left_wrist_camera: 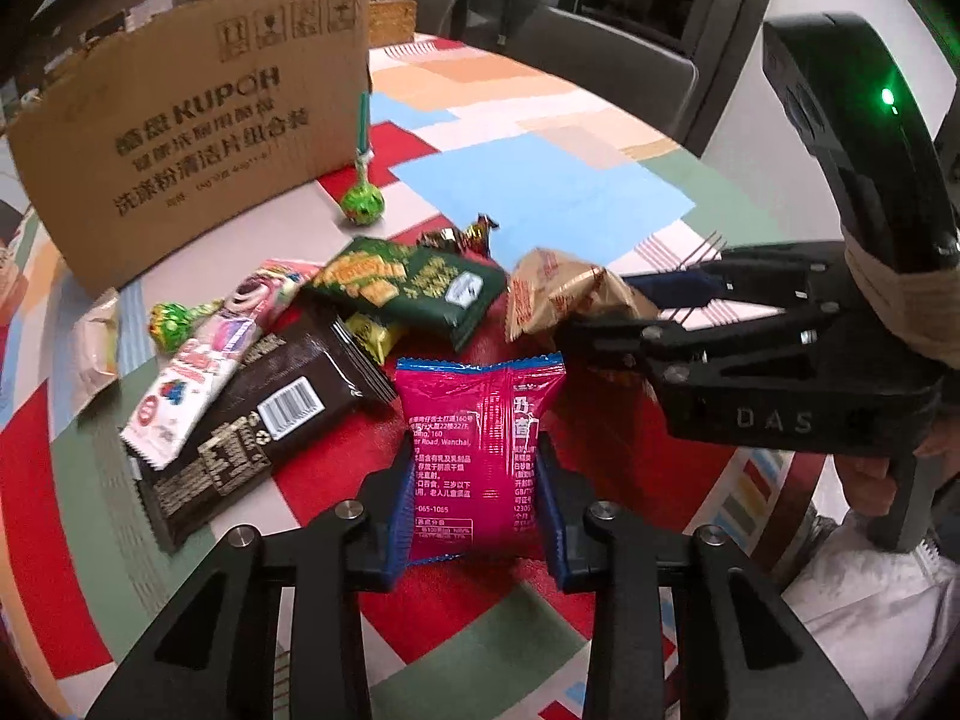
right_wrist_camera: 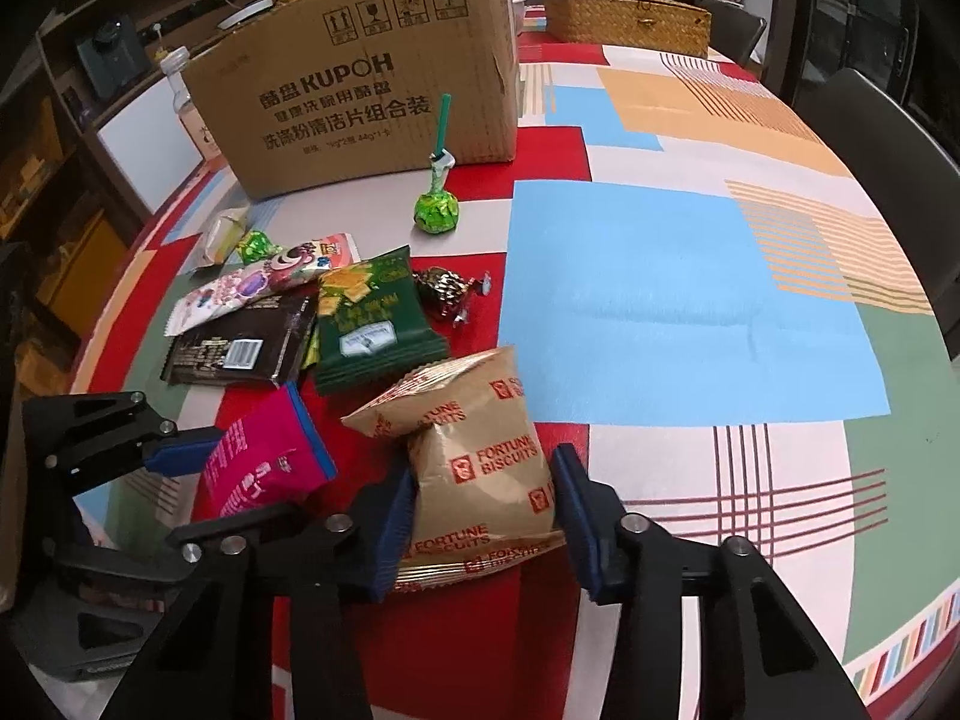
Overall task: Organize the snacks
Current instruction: 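Close the left gripper on the pink bag while the right gripper grasps the Fortune Biscuits bag, then carry both bags over the cardboard box and open both grippers to drop them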
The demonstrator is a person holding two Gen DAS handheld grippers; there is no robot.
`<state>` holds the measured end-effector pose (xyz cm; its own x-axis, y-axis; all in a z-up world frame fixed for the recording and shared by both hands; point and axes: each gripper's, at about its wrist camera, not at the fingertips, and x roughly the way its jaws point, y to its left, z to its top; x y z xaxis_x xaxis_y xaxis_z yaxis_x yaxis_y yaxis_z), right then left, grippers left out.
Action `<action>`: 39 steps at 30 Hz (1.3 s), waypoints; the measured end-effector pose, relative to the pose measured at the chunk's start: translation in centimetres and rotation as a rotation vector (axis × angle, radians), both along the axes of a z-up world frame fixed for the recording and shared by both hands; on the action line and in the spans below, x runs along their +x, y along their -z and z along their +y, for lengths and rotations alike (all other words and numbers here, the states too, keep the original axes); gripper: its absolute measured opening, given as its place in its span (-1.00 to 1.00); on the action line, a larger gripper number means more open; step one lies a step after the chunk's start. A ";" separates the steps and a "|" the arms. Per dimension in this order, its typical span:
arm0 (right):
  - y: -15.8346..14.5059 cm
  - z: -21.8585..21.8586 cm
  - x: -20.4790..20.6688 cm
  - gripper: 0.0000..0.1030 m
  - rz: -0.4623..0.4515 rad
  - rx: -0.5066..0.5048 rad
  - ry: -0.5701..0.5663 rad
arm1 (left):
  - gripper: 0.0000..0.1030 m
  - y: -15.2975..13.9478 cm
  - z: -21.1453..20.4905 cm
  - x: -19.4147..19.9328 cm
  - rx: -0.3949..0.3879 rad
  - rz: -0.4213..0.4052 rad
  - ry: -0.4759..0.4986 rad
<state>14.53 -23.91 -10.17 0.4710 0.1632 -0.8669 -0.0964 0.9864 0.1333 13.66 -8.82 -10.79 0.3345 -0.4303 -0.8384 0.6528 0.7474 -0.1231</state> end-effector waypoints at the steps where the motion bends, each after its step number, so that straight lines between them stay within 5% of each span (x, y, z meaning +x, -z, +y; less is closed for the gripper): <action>1: -0.3 0.1 -0.2 -0.14 -0.003 0.007 0.000 | -0.33 -0.3 0.1 -0.1 -0.004 -0.005 -0.006; 18: -7.0 2.9 0.4 -0.14 -0.188 0.009 -0.045 | -0.33 -8.4 5.1 1.6 -0.103 -0.186 -0.252; 39: -16.7 4.9 10.9 -0.13 -0.499 0.036 -0.069 | -0.33 -17.2 8.3 10.5 -0.124 -0.449 -0.402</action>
